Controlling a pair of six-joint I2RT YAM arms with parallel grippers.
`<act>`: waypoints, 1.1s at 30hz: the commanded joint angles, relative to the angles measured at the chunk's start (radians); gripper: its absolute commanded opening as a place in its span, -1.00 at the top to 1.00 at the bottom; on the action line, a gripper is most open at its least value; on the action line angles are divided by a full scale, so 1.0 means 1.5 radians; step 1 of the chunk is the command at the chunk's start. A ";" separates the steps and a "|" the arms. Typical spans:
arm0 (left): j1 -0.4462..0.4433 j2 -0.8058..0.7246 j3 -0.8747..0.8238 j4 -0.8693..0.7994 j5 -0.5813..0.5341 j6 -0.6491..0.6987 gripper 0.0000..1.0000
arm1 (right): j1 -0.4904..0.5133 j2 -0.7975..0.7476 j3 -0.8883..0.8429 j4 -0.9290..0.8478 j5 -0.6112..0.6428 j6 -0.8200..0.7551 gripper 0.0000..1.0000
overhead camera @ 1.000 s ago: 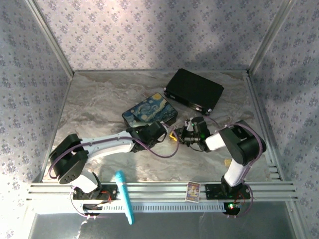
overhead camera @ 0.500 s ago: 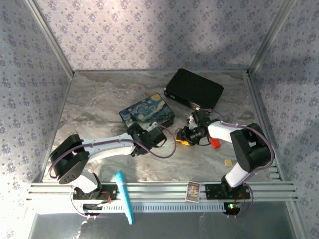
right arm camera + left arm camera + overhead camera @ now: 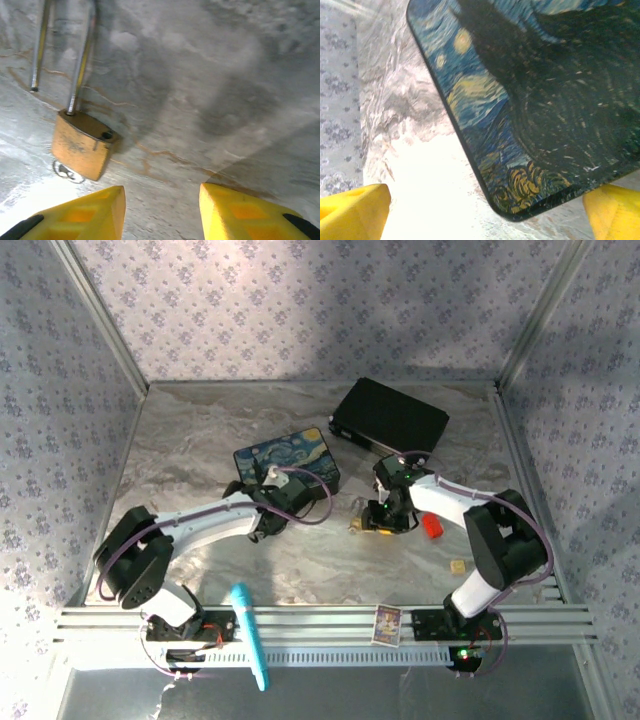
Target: Unlock the padlock with the key
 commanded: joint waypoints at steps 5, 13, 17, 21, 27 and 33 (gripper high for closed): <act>0.082 -0.037 0.005 0.021 0.022 0.000 -0.96 | 0.022 -0.086 0.025 0.004 0.056 -0.027 -0.04; 0.127 -0.133 -0.049 0.130 0.132 0.024 -0.98 | 0.024 -0.200 0.061 0.020 0.168 -0.071 -0.44; 0.126 -0.279 -0.118 0.214 0.261 0.018 -0.99 | -0.012 -0.270 0.035 0.061 0.206 -0.118 -0.54; 0.143 -0.395 -0.160 0.289 0.185 0.017 -1.00 | -0.072 -0.338 -0.026 0.133 0.281 -0.147 -0.57; 0.303 -0.328 -0.172 0.382 0.055 0.010 -1.00 | -0.174 -0.403 -0.157 0.330 0.318 -0.273 -0.96; 0.394 -0.223 -0.214 0.563 -0.018 0.118 -1.00 | -0.324 -0.373 -0.227 0.430 0.355 -0.263 -0.98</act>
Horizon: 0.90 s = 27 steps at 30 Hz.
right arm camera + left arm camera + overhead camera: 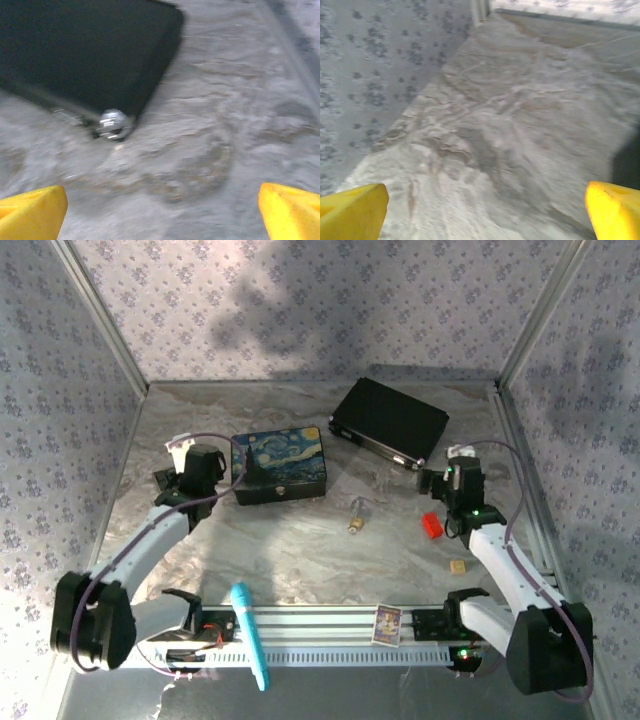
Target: Unlock the padlock with the key
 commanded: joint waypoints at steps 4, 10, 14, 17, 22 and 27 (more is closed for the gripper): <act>0.096 0.047 -0.065 0.209 0.036 0.111 -0.99 | -0.109 0.098 -0.080 0.269 -0.041 -0.002 -0.98; 0.183 0.077 -0.121 0.336 0.224 0.174 -1.00 | -0.092 0.211 -0.118 0.466 -0.048 -0.048 -0.98; 0.204 0.111 -0.173 0.479 0.315 0.162 -1.00 | -0.093 0.266 -0.127 0.531 -0.058 -0.054 -0.98; 0.211 0.154 -0.189 0.544 0.351 0.165 -1.00 | -0.087 0.294 -0.126 0.556 -0.071 -0.065 -0.98; 0.213 0.253 -0.224 0.707 0.401 0.184 -1.00 | -0.074 0.330 -0.124 0.580 -0.047 -0.072 -0.98; 0.214 0.236 -0.203 0.632 0.418 0.184 -1.00 | -0.068 0.335 -0.121 0.581 -0.053 -0.082 -0.99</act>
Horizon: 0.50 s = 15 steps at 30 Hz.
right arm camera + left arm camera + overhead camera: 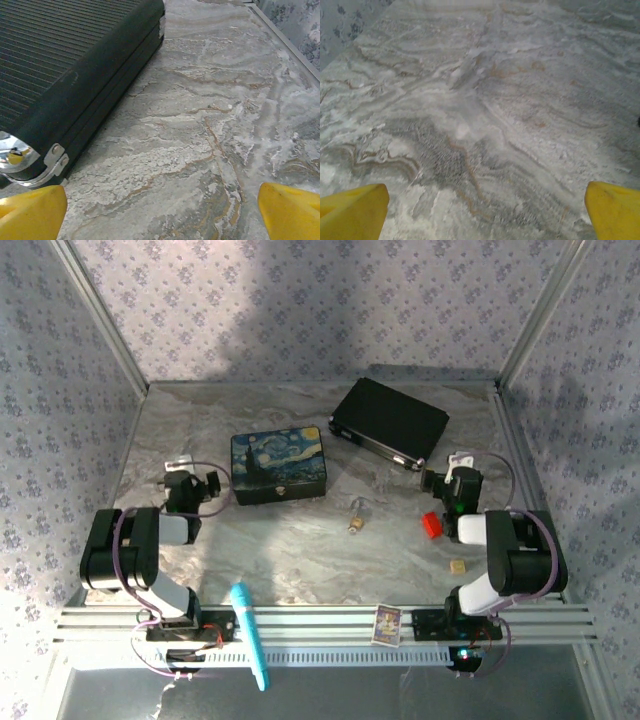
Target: Unlock the padlock with the key
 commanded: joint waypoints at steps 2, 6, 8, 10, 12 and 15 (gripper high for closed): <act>0.004 -0.004 0.011 0.050 0.034 0.014 -1.00 | 0.000 0.005 0.002 0.028 0.005 -0.018 -0.98; -0.006 -0.006 0.016 0.037 0.024 0.023 -1.00 | 0.005 0.006 0.003 0.028 0.007 -0.022 -0.98; -0.016 -0.004 0.023 0.027 0.018 0.035 -1.00 | 0.006 0.006 0.004 0.028 0.007 -0.023 -0.98; -0.016 -0.004 0.023 0.027 0.022 0.036 -1.00 | 0.005 0.006 0.003 0.027 0.006 -0.022 -0.98; -0.016 -0.003 0.023 0.028 0.022 0.036 -1.00 | -0.001 0.006 0.006 0.022 -0.006 -0.020 -0.98; -0.015 -0.004 0.023 0.028 0.022 0.037 -1.00 | -0.001 0.006 0.004 0.025 -0.007 -0.021 -0.98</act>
